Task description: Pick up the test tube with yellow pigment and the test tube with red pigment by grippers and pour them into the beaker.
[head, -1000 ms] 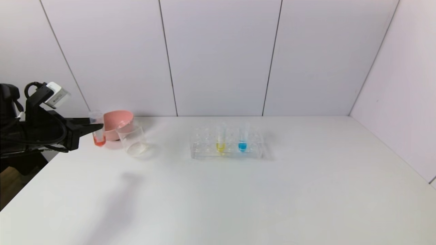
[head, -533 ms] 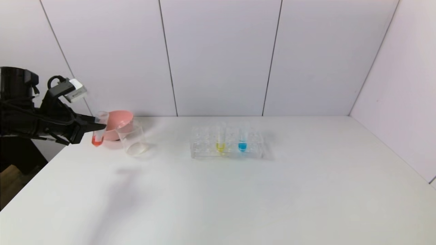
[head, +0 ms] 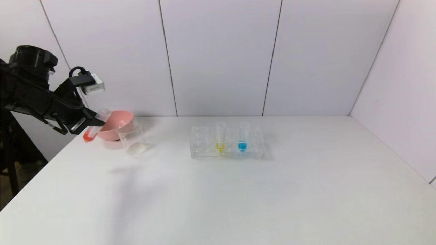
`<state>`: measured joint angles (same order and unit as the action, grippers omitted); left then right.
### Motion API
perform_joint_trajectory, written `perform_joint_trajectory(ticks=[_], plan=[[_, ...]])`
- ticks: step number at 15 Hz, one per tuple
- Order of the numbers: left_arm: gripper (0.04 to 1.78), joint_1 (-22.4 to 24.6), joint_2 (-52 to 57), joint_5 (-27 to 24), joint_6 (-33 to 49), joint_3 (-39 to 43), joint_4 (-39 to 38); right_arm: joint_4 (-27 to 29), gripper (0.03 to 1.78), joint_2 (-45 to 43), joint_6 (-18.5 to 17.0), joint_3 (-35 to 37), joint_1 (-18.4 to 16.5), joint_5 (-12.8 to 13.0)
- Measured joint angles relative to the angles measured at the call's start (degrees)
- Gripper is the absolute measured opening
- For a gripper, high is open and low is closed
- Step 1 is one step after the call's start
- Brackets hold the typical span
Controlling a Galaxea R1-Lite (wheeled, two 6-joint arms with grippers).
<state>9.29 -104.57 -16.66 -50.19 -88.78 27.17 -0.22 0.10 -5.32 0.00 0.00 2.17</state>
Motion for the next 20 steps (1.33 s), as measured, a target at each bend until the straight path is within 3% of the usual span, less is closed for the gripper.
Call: perform_joint_trajectory(ticks=[12, 20], plan=[[0.43, -7.4, -10.3, 24.7, -5.9, -23.6, 22.6, 0.0, 1.71, 0.0, 0.0, 0.0, 0.0, 0.0], [0.43, -10.8, -15.0, 35.4, -9.5, -26.1, 19.1, 0.0, 1.71, 0.0, 0.0, 0.0, 0.0, 0.0]])
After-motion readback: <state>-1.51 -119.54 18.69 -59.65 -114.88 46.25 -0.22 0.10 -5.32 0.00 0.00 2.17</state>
